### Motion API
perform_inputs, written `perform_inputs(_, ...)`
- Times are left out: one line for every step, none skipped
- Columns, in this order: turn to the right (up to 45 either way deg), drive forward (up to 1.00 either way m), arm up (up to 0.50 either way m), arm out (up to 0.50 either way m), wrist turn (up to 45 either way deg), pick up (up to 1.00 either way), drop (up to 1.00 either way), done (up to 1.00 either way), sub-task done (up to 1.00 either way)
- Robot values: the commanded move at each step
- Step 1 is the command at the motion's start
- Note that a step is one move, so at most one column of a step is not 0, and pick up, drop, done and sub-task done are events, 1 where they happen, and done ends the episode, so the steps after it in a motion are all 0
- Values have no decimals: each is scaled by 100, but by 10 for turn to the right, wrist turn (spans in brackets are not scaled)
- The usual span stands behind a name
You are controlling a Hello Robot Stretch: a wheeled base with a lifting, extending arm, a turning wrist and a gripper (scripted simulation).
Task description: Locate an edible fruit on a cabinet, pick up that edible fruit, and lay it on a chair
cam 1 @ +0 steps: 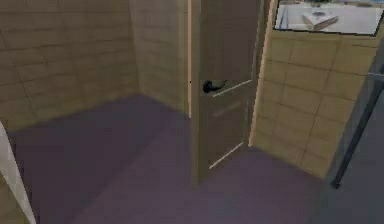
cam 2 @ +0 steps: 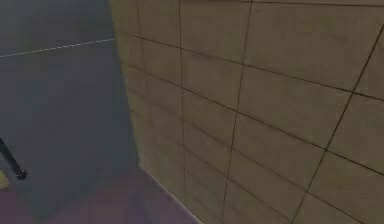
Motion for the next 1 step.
perform_inputs(-450, 0, 0, 0, 0, 0, 0, 0, 0)
